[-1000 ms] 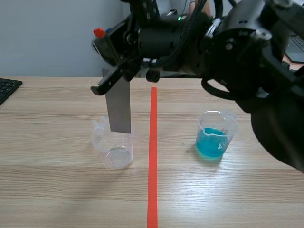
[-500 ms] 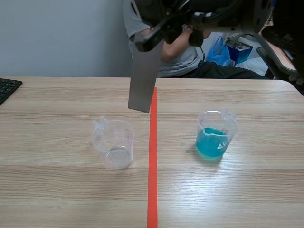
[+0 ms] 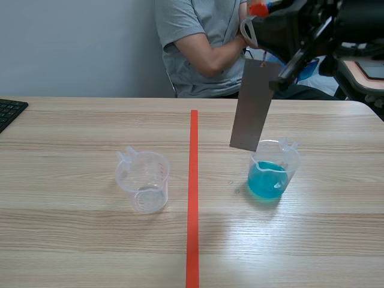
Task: Do the redox reaction experiment.
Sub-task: 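Move the plate over the blue solution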
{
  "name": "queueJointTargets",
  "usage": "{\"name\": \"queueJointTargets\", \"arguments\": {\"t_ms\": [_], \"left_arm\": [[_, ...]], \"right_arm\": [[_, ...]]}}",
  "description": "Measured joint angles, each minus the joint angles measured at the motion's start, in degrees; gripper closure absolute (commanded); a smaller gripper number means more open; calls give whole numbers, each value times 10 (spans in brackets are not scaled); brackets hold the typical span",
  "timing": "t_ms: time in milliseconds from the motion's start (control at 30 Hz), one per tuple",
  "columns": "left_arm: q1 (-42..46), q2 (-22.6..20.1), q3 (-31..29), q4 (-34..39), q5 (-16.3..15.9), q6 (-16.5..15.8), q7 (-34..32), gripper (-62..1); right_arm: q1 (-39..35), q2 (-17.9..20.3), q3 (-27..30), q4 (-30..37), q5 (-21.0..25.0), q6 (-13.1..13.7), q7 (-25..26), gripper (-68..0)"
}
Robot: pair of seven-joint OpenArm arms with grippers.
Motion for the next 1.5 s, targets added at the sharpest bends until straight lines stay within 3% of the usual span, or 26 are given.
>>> {"name": "queueJointTargets", "arguments": {"t_ms": [100, 333, 633, 733, 1167, 1267, 1500], "left_arm": [[0, 0, 0, 0, 0, 0, 0, -47], [0, 0, 0, 0, 0, -16, 0, -47], [0, 0, 0, 0, 0, -15, -3, -47], [0, 0, 0, 0, 0, 5, -4, -47], [18, -3, 0, 0, 0, 25, -6, -47], [28, -4, -1, 3, -1, 57, -40, -47], [142, -30, -70, 76, -6, 61, -155, -47]], "right_arm": [[-17, 34, 0, 0, 4, 0, 31, -11], [-23, 87, 0, 0, 48, -5, 66, -11], [-23, 113, 0, -26, 60, -13, 70, -11], [-23, 120, 0, -42, 60, -16, 84, -11], [-22, 124, 0, -97, 60, -16, 119, -11], [-21, 124, 0, -101, 60, -16, 119, -11], [-7, 124, 0, -102, 60, -16, 119, -11]]}}
